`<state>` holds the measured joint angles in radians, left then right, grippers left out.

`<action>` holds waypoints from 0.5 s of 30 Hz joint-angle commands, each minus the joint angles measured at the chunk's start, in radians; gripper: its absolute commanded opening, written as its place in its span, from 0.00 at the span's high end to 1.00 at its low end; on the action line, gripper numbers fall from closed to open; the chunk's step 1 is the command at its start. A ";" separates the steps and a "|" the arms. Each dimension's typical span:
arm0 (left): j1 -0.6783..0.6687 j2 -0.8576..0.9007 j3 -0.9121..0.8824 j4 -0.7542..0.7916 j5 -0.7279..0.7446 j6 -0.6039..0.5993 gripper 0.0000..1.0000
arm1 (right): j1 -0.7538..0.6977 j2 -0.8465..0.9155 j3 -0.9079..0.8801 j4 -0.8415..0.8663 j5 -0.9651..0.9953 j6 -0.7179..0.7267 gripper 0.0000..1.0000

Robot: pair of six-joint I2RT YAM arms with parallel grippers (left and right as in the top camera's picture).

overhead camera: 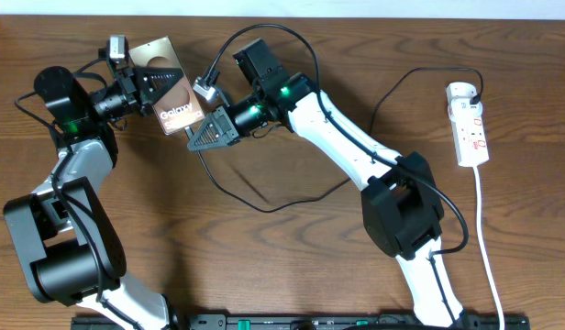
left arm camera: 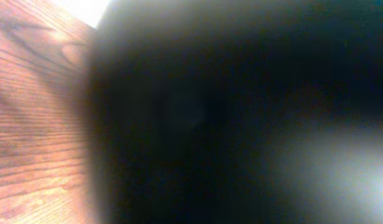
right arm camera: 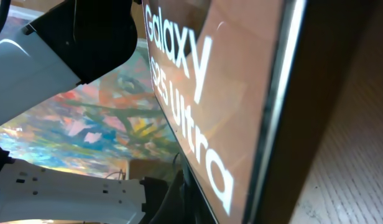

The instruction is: Plug charger to phone and switch on socket

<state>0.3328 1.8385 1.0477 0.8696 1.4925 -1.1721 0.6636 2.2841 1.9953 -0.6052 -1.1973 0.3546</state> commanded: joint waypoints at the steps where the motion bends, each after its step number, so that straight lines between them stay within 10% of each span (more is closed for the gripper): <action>1: -0.003 -0.009 0.016 0.008 0.071 -0.010 0.93 | -0.024 0.001 0.005 0.039 0.028 0.015 0.99; 15: -0.003 -0.009 -0.008 0.008 0.078 0.006 0.93 | -0.030 0.001 0.005 0.101 0.028 0.060 0.99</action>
<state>0.3367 1.8385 1.0473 0.8707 1.4986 -1.1770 0.6472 2.2841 1.9934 -0.5117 -1.1927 0.4091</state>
